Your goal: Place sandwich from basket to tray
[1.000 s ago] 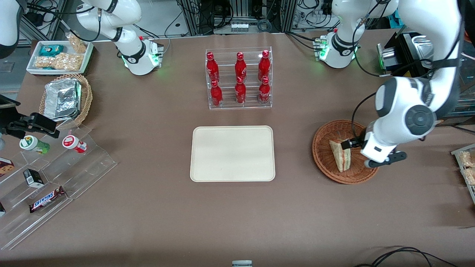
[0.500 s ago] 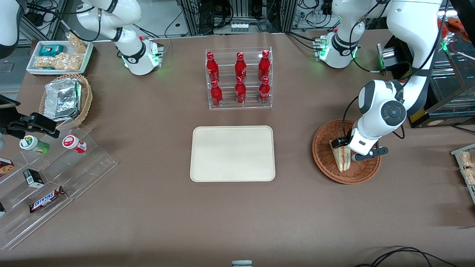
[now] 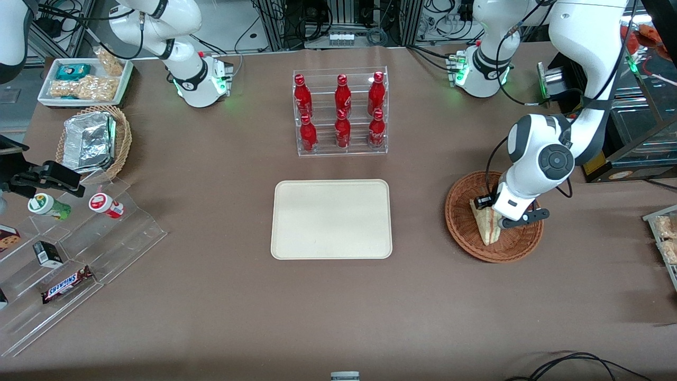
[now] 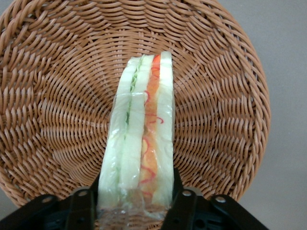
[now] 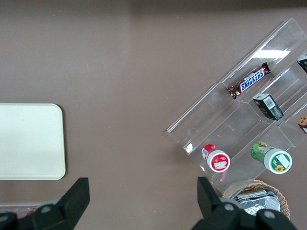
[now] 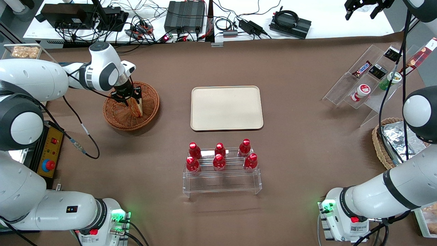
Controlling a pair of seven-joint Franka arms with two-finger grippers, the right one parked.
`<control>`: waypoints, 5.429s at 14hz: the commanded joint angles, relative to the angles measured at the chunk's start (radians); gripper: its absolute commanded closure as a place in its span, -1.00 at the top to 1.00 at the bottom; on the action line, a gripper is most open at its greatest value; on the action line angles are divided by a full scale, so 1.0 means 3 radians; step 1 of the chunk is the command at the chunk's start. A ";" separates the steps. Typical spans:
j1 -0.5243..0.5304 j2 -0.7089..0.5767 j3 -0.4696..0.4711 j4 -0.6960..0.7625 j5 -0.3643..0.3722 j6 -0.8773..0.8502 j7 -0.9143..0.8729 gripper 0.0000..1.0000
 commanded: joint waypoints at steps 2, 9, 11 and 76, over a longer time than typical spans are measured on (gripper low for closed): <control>-0.0091 0.0035 0.0017 0.0322 0.0004 -0.0265 -0.0239 -0.93; -0.0790 0.0234 0.0017 0.1033 0.0060 -0.0686 -0.1265 -0.91; -0.1133 0.0464 0.0022 0.1350 0.0070 -0.0702 -0.1507 -0.88; 0.0706 -0.0757 -0.0418 0.2655 0.0116 -0.3591 0.1121 1.00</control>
